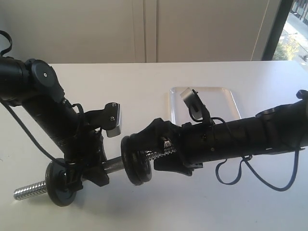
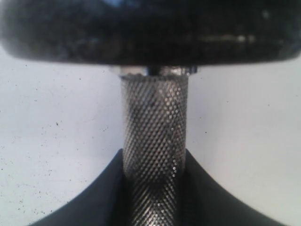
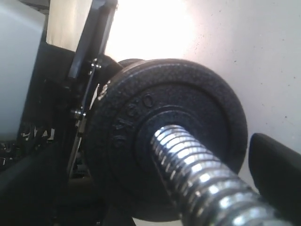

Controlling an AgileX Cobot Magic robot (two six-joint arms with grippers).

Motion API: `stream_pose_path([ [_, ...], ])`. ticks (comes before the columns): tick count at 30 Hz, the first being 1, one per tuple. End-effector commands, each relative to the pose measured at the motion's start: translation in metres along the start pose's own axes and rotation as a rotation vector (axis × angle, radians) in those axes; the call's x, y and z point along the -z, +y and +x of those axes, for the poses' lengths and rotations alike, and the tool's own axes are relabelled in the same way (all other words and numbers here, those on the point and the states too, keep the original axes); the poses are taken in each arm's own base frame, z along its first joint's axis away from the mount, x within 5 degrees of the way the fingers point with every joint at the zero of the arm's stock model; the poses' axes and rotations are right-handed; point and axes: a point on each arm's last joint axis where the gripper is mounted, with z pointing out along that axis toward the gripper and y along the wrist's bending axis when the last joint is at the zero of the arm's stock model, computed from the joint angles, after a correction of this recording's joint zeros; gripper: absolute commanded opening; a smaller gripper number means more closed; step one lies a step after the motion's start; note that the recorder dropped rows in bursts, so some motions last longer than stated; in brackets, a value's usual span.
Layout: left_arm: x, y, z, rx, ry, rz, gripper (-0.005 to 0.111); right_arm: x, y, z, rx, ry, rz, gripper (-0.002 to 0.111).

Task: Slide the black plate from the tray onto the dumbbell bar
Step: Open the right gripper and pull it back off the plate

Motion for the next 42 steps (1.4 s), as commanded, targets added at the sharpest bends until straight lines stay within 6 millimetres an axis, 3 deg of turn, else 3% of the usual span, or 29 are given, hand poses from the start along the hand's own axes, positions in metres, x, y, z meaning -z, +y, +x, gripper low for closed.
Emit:
stream_pose_path([
  [1, 0.025, -0.009, -0.024, 0.041, -0.158, 0.017, 0.000, 0.005, 0.003, 0.001, 0.017, 0.020, 0.055, 0.096],
  [12, 0.025, -0.009, -0.024, 0.043, -0.158, 0.018, 0.000, 0.014, 0.015, 0.006, 0.049, 0.072, 0.084, 0.071],
  [24, 0.025, -0.009, -0.024, 0.043, -0.158, 0.018, 0.000, 0.016, 0.015, 0.011, 0.063, 0.130, 0.113, 0.070],
  [36, 0.025, -0.009, -0.024, 0.043, -0.158, 0.019, 0.000, 0.026, 0.029, 0.013, 0.102, 0.188, 0.139, 0.069],
  [42, 0.025, -0.009, -0.024, 0.043, -0.158, 0.019, 0.000, 0.030, 0.027, 0.020, 0.092, 0.269, 0.187, 0.046],
])
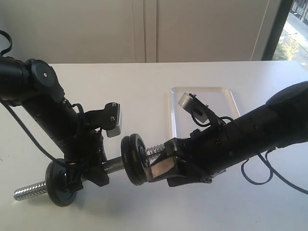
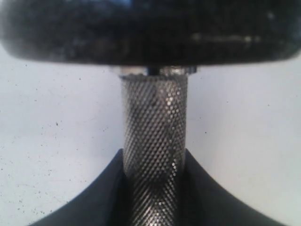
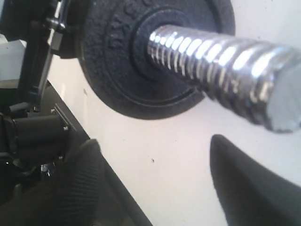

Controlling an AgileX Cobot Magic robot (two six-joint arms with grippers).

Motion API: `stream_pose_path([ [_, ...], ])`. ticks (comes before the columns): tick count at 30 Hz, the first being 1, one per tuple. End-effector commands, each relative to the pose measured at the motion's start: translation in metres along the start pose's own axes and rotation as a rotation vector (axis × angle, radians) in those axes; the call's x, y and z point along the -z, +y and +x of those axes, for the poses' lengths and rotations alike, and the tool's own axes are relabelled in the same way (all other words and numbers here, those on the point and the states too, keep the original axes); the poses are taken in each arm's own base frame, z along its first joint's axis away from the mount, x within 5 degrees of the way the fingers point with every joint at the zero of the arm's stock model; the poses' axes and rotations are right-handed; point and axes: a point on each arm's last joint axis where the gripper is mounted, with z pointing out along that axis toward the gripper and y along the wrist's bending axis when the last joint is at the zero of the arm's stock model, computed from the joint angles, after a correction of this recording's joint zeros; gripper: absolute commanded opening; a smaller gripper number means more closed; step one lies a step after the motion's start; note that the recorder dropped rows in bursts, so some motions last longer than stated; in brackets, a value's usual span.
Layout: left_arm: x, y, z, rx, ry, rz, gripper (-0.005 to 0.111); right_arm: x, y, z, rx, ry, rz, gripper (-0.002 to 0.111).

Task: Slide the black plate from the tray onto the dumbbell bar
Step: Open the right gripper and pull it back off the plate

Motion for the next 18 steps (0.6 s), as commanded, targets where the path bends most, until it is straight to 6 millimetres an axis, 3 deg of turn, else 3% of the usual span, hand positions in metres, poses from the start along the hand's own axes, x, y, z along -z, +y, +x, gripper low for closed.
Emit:
stream_pose_path([
  [1, 0.025, -0.009, -0.024, 0.043, -0.158, 0.019, 0.000, 0.003, 0.003, 0.006, 0.002, 0.060, -0.002, 0.041],
  [8, 0.025, -0.009, -0.024, 0.043, -0.158, 0.019, 0.000, 0.007, 0.018, 0.011, 0.028, 0.167, -0.135, 0.002],
  [18, 0.025, -0.009, -0.024, 0.043, -0.158, 0.019, 0.000, 0.025, 0.033, 0.012, 0.083, 0.148, -0.170, 0.000],
])
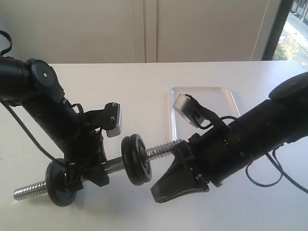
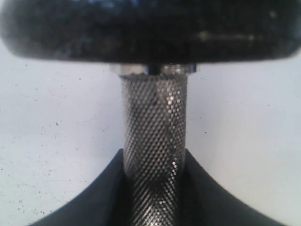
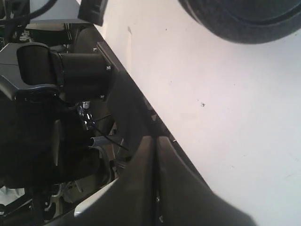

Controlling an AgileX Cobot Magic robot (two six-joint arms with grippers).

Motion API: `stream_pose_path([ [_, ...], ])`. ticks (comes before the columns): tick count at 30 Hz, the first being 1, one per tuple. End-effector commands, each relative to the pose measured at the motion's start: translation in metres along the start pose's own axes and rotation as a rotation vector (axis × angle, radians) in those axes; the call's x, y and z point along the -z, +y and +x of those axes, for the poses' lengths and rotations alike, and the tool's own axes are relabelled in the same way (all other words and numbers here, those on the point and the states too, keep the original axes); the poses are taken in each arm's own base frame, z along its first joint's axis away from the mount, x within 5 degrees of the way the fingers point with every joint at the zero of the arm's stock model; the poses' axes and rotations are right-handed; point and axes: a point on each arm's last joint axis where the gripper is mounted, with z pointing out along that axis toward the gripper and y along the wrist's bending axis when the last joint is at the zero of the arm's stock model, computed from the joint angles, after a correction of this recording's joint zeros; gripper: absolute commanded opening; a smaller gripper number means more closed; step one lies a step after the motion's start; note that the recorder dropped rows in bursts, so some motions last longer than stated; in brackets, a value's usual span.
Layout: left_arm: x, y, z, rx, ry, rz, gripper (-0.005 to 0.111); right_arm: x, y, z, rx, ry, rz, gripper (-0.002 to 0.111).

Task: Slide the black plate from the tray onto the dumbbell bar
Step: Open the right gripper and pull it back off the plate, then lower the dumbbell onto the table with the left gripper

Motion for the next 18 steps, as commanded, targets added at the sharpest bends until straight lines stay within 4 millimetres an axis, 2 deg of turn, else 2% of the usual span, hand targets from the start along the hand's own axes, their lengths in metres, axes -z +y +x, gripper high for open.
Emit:
stream_pose_path([
  [1, 0.025, -0.009, -0.024, 0.043, -0.158, 0.019, 0.000, 0.015, 0.010, 0.001, 0.041, -0.033, -0.004, 0.000],
  [10, 0.025, -0.009, -0.024, 0.043, -0.158, 0.018, 0.000, 0.054, 0.023, 0.011, 0.127, -0.137, 0.094, 0.000],
  [18, 0.023, -0.006, -0.024, 0.045, -0.160, -0.004, 0.000, 0.062, 0.037, 0.017, 0.193, -0.176, 0.139, 0.000],
])
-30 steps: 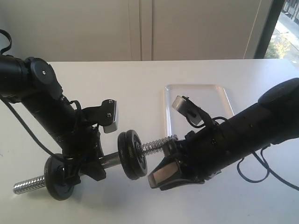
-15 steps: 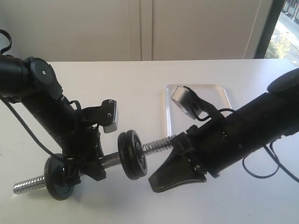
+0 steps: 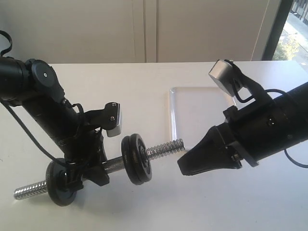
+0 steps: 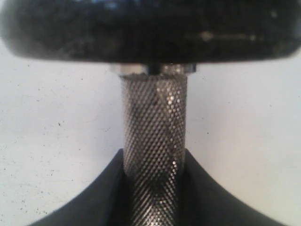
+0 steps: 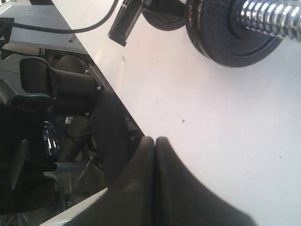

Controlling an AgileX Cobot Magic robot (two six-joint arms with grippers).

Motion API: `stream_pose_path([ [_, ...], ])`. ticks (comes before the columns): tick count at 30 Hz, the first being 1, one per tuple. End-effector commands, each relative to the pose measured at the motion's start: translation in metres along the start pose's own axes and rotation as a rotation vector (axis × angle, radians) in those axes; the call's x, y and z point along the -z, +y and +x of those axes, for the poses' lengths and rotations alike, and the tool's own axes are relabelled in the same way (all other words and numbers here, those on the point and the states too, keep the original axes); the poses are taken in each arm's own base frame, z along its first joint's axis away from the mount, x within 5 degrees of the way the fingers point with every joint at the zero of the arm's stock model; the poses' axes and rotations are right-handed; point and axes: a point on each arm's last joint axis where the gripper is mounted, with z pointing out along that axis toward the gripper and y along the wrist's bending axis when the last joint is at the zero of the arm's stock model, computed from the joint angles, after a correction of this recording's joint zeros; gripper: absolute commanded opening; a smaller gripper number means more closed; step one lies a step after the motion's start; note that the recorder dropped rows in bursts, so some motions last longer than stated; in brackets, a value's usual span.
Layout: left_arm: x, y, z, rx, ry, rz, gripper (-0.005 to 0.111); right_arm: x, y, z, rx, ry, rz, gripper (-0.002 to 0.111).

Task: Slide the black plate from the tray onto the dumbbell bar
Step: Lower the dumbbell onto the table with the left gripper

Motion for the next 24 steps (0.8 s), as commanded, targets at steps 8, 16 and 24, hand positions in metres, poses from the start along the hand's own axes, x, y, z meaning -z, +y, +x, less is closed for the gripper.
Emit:
stream_pose_path([
  [8, 0.010, -0.002, -0.019, 0.068, -0.137, 0.031, 0.000, 0.008, 0.004, -0.002, 0.044, -0.050, 0.073, 0.000],
  [16, 0.010, -0.001, -0.020, 0.072, -0.144, 0.023, 0.000, 0.009, 0.002, -0.004, 0.021, -0.067, 0.095, 0.000],
  [24, 0.010, 0.000, -0.020, 0.074, -0.145, 0.010, 0.000, 0.009, 0.002, -0.004, 0.019, -0.068, 0.096, 0.000],
])
